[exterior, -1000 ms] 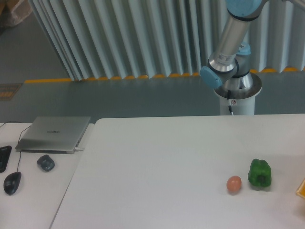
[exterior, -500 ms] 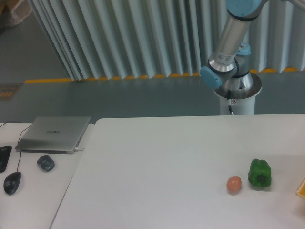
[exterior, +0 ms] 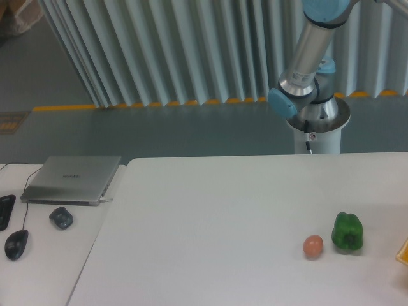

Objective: Place the red pepper on the table

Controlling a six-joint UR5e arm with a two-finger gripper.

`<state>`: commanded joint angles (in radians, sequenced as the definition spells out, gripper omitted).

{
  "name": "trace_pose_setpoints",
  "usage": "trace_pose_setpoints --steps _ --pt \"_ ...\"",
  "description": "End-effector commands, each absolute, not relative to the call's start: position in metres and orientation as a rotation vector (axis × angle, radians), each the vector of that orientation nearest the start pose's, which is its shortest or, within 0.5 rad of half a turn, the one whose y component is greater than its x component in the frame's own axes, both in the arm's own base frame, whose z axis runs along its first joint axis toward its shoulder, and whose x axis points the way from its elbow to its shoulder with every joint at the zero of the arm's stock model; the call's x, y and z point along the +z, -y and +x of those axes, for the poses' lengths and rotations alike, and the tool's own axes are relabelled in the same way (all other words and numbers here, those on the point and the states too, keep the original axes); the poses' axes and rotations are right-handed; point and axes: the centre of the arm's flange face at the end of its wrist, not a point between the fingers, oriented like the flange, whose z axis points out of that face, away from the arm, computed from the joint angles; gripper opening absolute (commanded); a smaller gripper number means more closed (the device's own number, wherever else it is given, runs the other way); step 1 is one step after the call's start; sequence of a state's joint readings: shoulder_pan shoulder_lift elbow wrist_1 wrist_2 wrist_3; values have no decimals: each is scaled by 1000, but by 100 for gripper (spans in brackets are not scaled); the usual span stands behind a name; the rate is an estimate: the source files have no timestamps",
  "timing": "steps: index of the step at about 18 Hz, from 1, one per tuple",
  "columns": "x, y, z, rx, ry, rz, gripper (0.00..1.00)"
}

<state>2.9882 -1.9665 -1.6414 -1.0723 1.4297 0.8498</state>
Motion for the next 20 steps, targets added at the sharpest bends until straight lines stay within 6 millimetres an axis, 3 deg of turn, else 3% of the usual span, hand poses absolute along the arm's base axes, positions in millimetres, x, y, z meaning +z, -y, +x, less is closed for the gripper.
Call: trace_pose_setpoints --steps 9,11,15,18,20 --pt "276 -240 -584 -57 809 -2896 100" --pt "276 -239 -585 -58 793 -2900 93" --pt "278 -239 -584 -53 793 -2899 70" --pt "289 -239 -588 -28 795 -2896 58" --pt "294 -240 -590 -18 793 -2894 56"
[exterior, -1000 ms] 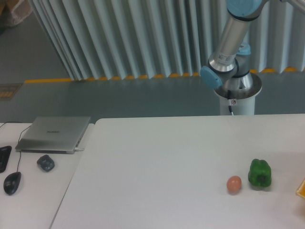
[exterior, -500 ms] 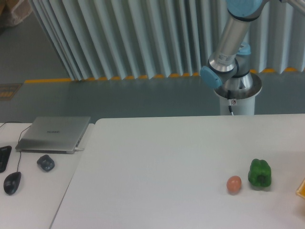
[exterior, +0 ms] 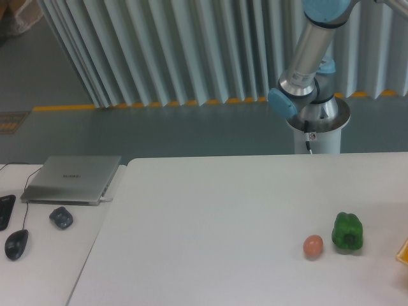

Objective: Place the red pepper on the table

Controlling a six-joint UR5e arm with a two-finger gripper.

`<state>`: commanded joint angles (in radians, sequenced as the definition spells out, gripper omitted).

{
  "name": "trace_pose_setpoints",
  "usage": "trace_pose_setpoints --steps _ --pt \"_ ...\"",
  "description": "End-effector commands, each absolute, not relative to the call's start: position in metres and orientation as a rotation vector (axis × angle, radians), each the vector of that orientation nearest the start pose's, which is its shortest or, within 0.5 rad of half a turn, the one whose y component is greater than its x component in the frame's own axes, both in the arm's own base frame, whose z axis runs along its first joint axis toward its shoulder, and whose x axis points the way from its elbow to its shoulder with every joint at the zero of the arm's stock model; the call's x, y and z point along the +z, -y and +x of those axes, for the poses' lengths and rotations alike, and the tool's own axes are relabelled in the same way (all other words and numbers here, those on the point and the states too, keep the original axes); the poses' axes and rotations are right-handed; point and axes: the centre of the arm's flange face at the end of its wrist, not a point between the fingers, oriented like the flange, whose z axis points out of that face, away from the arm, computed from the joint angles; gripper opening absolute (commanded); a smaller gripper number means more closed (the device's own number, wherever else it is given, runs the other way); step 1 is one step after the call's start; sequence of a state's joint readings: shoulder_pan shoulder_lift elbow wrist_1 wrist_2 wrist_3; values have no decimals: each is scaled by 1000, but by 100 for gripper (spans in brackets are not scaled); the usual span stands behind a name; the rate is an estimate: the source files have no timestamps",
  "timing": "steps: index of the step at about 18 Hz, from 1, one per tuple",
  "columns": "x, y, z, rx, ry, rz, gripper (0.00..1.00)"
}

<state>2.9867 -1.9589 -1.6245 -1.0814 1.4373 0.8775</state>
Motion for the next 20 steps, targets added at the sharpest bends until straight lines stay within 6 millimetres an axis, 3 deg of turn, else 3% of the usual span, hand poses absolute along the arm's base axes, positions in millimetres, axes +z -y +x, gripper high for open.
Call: trace_pose_setpoints --steps 3,4,8,10,12,15,20 --pt "294 -241 -589 -29 799 -2895 50" --pt "295 -242 -589 -25 807 -2897 34" --pt "306 -240 -591 -27 816 -2894 34" --pt "326 -243 -592 -47 813 -2895 34" --pt "344 -249 -593 -73 795 -2904 44" --pt "374 -275 -579 -78 731 -2914 43" --pt "407 -342 -533 -21 542 -2928 40"
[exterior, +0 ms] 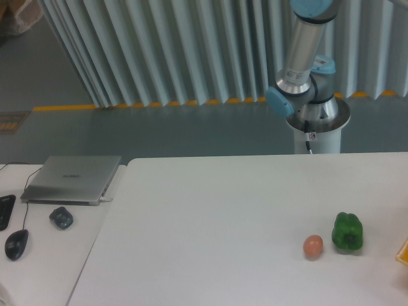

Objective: Place the red pepper on the table
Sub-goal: 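Carry the grasped red pepper over the table toward the green pepper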

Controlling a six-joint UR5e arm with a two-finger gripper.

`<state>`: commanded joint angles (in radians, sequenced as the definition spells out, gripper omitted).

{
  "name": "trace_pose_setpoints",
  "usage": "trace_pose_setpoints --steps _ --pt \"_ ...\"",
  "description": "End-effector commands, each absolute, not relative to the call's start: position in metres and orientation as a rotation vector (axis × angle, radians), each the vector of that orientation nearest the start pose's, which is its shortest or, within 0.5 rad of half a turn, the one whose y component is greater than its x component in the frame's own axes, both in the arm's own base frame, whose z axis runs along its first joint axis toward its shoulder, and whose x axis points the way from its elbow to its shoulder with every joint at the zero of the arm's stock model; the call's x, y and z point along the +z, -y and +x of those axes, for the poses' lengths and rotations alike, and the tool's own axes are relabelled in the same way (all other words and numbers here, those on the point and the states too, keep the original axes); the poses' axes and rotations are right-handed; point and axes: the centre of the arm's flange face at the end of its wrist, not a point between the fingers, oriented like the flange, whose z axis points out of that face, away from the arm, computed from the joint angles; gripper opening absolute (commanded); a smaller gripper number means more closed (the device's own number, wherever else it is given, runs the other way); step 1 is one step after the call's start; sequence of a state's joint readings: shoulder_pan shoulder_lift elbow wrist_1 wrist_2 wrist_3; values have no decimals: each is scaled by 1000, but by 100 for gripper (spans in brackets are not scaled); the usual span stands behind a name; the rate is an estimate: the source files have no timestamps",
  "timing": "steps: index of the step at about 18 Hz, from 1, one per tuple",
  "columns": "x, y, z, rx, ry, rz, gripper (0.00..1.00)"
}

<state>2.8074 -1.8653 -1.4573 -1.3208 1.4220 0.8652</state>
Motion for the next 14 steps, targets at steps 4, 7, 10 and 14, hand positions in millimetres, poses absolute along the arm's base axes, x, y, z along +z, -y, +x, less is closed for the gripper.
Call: trace_pose_setpoints --steps 4,7,10,14 --pt "419 -391 -495 -24 387 -2918 39" --pt "438 -415 -467 -95 315 -2809 39" --pt "437 -442 -442 -144 247 -2785 39" --pt "412 -464 -412 -200 186 -2836 39"
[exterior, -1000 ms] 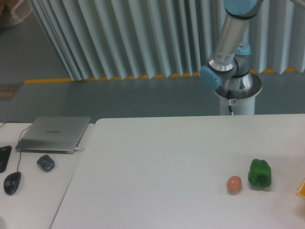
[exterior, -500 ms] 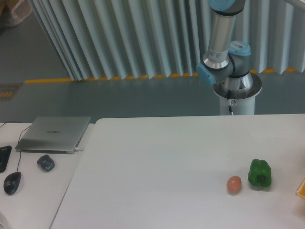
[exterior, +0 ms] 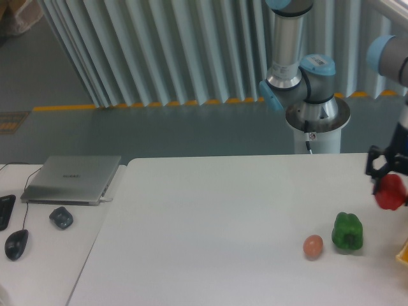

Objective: Place the red pepper on the table
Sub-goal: 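Carry the grasped red pepper over the table toward the green pepper, then lower the red pepper beside the orange ball onto the table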

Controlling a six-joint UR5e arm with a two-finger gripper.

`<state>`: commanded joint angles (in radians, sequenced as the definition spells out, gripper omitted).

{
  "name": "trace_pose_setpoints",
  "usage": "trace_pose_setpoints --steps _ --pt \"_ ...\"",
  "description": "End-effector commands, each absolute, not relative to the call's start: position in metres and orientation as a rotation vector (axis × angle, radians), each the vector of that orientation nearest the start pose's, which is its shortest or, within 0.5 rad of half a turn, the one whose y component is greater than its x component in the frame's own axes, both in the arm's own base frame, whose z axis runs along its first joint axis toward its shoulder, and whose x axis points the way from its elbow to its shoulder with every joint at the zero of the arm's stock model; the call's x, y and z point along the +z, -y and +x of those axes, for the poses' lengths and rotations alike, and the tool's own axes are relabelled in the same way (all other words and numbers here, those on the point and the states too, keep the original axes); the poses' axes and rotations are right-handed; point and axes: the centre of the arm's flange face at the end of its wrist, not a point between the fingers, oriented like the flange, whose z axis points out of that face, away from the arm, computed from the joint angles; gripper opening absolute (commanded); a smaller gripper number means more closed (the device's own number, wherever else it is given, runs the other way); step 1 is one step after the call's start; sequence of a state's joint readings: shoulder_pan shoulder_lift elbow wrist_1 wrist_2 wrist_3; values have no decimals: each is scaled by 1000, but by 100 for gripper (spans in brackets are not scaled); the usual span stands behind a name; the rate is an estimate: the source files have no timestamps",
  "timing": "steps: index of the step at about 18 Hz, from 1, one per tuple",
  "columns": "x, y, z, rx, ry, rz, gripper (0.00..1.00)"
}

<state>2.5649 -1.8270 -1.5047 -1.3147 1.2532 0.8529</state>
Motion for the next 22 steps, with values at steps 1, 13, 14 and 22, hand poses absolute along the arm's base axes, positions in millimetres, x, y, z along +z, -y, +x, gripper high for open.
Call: trace_pose_setpoints --steps 1,13,14,22 --pt "407 -467 -405 -209 166 -2843 39" --pt "354 -541 -294 -153 -151 -3051 39" --pt "352 -547 -284 -112 -193 -3080 39" --pt "326 -570 -245 9 -319 -3175 39"
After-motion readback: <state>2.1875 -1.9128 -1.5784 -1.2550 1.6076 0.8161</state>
